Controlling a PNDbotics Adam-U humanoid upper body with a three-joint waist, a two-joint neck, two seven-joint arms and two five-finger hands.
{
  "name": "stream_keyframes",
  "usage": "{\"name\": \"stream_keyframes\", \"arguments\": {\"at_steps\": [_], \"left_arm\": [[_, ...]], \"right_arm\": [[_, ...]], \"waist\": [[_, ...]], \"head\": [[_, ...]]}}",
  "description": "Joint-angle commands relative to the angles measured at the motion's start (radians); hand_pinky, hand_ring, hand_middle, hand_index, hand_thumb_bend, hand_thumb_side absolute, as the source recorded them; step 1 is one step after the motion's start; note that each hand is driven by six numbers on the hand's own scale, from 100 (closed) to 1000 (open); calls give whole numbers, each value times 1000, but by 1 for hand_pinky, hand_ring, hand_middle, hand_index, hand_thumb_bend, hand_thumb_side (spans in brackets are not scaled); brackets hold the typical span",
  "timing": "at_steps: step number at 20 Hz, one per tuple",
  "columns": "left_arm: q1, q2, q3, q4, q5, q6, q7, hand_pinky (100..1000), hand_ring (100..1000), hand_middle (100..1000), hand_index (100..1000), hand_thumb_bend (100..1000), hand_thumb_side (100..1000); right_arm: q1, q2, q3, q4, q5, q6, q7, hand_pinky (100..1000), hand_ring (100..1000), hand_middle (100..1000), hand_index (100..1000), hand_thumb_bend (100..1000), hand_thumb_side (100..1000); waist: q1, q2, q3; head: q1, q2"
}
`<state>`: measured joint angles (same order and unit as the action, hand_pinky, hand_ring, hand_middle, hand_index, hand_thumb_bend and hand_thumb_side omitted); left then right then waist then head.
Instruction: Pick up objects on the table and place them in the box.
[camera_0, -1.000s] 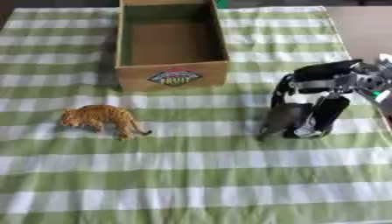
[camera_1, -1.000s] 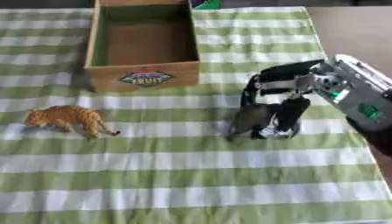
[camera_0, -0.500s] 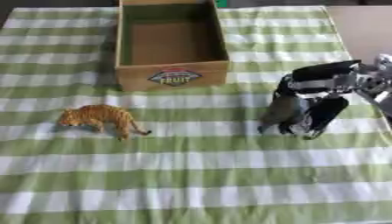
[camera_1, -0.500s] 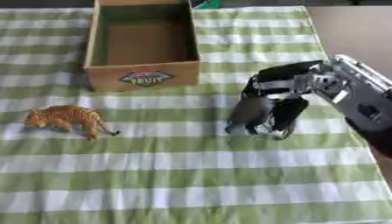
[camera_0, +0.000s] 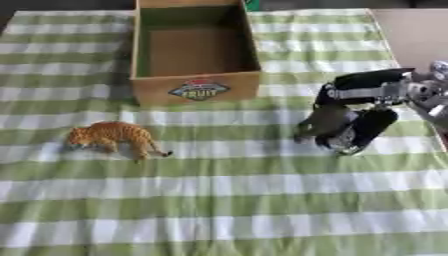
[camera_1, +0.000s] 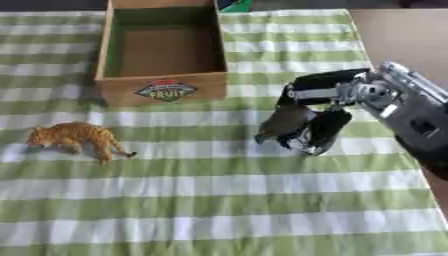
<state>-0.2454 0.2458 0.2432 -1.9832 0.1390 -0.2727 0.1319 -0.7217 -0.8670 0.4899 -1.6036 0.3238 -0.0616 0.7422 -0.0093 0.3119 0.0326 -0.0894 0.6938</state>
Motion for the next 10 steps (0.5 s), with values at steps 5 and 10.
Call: {"name": "stream_keyframes", "arguments": {"at_steps": [5,10], "left_arm": [[-10,11,6,-17,1,3,-8,533,746,678,772,100,923],[-10,12,6,-17,2,5,-11,533,746,679,772,100,924]], "right_arm": [[-73,-51,-28,-34,4,-44,-42,610,584,269,316,100,419],[-131,-47,-21,-12,27,-92,-50,605,589,249,289,100,412]], "waist": [[-7,-15,1],[-12,-18,-2]], "head": [[0,-7],[1,-5]]}}
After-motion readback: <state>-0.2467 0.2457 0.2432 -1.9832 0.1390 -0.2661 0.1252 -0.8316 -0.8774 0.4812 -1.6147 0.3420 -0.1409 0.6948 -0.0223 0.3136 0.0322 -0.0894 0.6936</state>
